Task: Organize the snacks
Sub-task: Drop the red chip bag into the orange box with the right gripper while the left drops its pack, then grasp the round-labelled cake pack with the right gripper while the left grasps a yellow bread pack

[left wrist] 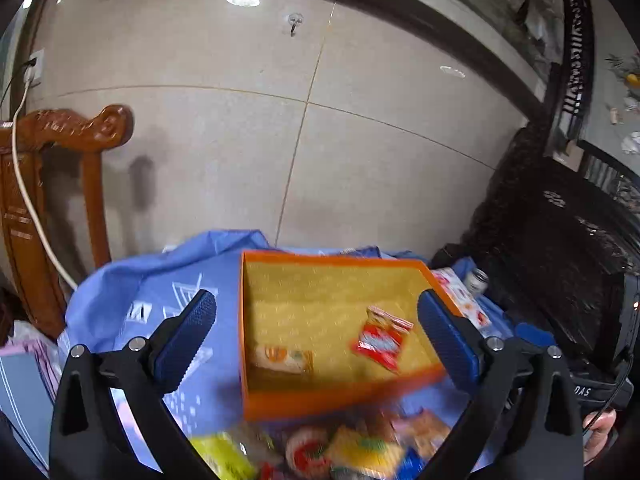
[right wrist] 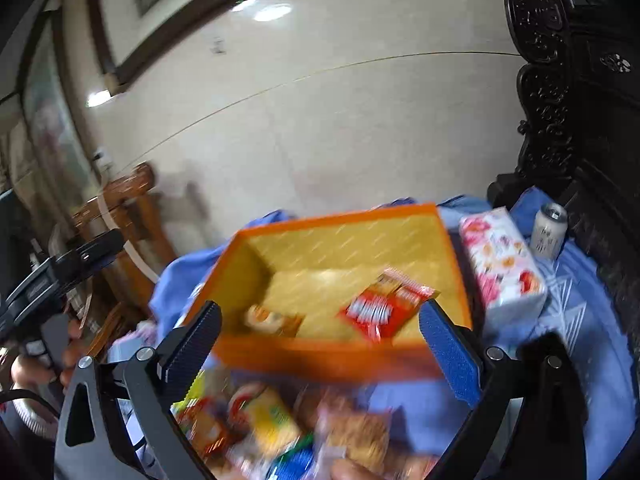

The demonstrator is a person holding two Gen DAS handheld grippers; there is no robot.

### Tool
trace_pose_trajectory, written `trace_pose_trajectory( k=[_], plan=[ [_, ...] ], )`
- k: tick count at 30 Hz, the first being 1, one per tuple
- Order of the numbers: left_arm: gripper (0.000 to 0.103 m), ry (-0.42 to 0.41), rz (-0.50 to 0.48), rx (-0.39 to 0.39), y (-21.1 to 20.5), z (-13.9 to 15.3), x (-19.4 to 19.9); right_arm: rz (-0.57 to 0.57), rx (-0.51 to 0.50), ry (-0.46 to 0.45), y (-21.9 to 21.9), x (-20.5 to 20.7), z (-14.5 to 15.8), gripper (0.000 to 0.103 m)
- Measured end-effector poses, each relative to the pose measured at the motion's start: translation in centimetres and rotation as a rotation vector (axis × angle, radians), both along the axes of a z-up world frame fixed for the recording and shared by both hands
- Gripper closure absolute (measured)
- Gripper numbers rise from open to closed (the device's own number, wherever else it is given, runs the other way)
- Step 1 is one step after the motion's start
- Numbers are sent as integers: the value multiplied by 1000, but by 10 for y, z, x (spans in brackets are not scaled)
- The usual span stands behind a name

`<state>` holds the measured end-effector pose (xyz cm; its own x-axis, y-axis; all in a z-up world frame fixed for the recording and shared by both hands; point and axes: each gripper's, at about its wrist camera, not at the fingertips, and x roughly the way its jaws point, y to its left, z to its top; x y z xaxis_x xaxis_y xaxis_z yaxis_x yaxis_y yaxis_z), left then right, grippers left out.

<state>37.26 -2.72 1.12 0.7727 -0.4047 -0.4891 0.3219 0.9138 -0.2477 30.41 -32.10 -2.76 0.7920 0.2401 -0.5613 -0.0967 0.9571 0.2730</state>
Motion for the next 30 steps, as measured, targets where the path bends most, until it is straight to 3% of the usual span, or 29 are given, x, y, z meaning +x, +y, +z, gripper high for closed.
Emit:
trace_pose_trajectory(
  k=[4,8,13,18,23,26,30],
  plan=[
    [4,2,-14,-3,15,-11,-58,93,19,22,8,-48,-12,4],
    [4,2,8,84,27,-35,-110,137,-33,83,18,-95,-34,4],
    [4,15,14,149,38,-66,-175,94,-114,262,38,-155,-89,4],
    [4,67,-21,166,44,-95,-214,53,10,445,47,-170,-141,4],
    [4,60,-59,219,44,-108,-241,-42,49,534,52,-165,-172,5],
    [4,35,-89,249,43,-112,-254,-58,26,544,63,-164,-179,22],
    [4,17,-136,272,39,-121,-263,-74,-48,526,72,-167,-178,53]
  ],
)
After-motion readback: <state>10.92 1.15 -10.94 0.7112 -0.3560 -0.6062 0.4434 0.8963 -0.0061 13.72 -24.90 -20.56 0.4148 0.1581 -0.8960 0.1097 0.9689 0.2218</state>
